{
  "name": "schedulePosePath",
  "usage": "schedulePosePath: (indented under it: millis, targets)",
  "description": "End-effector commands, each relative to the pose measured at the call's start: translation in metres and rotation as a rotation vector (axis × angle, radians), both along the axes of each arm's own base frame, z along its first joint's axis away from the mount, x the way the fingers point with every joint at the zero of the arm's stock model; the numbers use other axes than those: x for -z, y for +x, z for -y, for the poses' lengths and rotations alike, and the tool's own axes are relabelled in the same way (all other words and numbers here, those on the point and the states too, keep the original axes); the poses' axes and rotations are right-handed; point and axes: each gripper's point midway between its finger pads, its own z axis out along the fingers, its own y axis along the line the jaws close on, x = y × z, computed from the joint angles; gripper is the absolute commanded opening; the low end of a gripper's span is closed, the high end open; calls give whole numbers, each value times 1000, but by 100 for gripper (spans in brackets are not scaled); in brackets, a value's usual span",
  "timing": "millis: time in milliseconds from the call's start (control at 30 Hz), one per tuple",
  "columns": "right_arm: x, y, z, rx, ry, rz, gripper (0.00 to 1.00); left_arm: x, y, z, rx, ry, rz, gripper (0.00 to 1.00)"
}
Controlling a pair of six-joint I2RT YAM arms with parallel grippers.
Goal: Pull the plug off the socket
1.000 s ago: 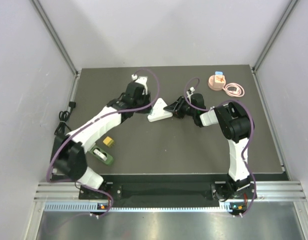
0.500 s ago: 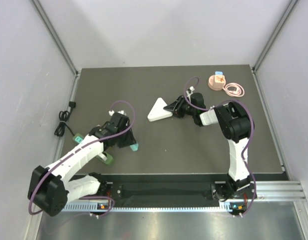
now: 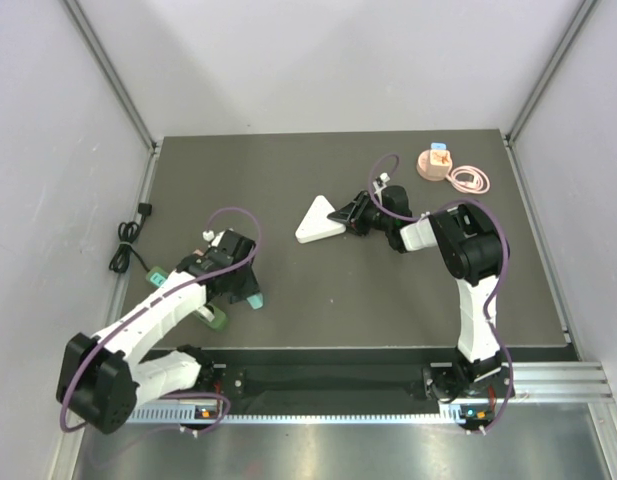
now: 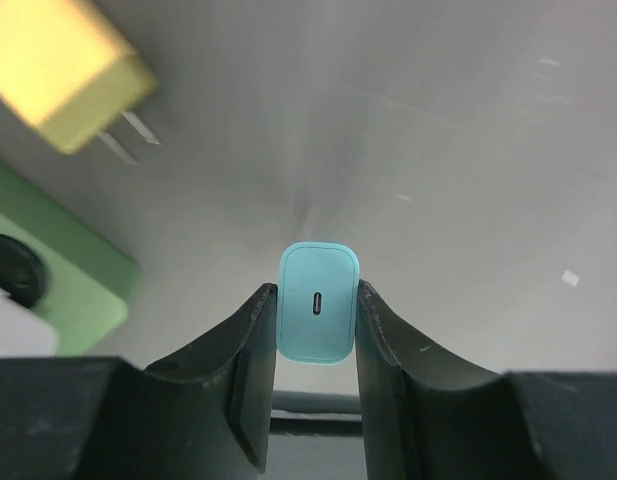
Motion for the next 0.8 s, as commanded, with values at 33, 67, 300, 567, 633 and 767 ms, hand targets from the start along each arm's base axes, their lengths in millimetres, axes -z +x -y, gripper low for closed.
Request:
schedulePosePath:
  millis: [33, 67, 300, 567, 633, 767]
  targets:
    - [52, -13, 11, 14, -126, -104, 0, -4, 16, -20, -37, 96, -3, 0]
    - [52, -14, 11, 12, -124, -104, 0, -4, 19, -26, -47, 104, -10, 0]
    - [53, -13, 10, 9, -122, -113, 0, -2, 20, -32, -44, 106, -28, 31]
    - [52, -13, 9, 5, -113, -111, 0, -11, 20, -24, -10, 69, -17, 65]
    - [52, -13, 9, 5, -112, -109, 0, -30, 29, -23, -2, 72, 17, 78]
    - [51, -13, 8, -1, -112, -105, 1, -68, 41, -16, 35, 58, 59, 89]
